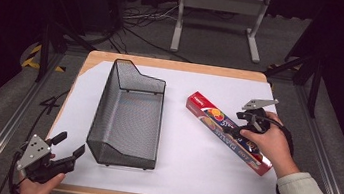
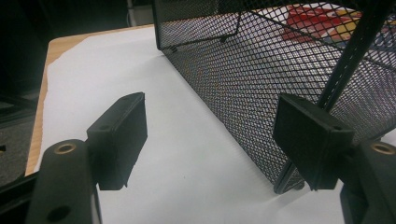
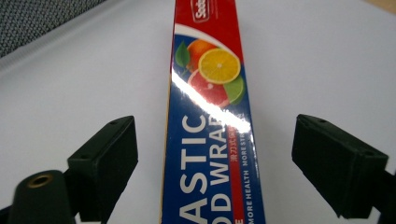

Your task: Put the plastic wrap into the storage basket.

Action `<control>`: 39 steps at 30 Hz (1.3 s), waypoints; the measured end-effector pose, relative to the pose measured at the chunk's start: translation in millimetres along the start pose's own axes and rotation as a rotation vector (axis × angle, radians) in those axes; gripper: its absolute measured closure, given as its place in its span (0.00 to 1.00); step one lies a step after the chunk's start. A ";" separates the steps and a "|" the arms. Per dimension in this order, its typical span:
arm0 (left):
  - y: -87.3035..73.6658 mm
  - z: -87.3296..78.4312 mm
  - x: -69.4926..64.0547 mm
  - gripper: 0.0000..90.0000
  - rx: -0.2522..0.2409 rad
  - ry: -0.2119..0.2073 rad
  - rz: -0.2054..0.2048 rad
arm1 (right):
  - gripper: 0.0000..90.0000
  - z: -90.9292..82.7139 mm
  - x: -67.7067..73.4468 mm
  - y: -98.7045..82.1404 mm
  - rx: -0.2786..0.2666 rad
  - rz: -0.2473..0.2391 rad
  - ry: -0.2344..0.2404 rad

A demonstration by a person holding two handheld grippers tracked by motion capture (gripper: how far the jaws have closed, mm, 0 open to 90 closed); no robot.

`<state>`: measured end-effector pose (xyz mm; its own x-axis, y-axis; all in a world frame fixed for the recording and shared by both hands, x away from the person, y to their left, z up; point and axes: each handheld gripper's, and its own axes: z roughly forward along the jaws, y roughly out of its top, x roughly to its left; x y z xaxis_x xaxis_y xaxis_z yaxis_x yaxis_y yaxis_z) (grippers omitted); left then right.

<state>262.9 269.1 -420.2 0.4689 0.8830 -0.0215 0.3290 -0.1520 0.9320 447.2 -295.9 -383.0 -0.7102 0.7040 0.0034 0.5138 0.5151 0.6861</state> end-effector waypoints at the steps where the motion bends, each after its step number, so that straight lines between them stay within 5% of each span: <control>1: 0.0 0.0 0.0 0.30 0.000 0.000 0.000 | 0.14 2.3 0.3 -0.5 0.020 0.009 -0.002; 7: -0.2 0.1 0.0 0.30 0.000 -0.002 -0.001 | 0.14 12.4 0.9 -3.6 0.081 0.041 0.010; 23: -0.1 -0.1 -0.2 0.30 -0.004 -0.002 0.000 | 0.16 30.5 1.0 -3.6 0.233 0.023 0.006; 29: -0.1 -0.2 -0.3 0.30 -0.003 -0.001 0.002 | 0.22 36.0 0.7 -2.9 0.288 0.012 0.019; 33: -0.2 -0.5 -0.2 0.30 -0.003 0.000 0.002 | 0.39 39.7 2.3 -4.0 0.347 -0.021 0.001; 39: -0.1 -1.0 -0.2 0.30 -0.004 0.002 0.003 | 0.43 38.8 4.8 -2.4 0.356 -0.028 -0.026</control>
<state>262.0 269.4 -419.9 0.4680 0.8836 -0.0183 0.3247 -0.1526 0.9334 461.2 -274.8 -412.9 -0.7160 0.6972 -0.0337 0.6332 0.6691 0.3892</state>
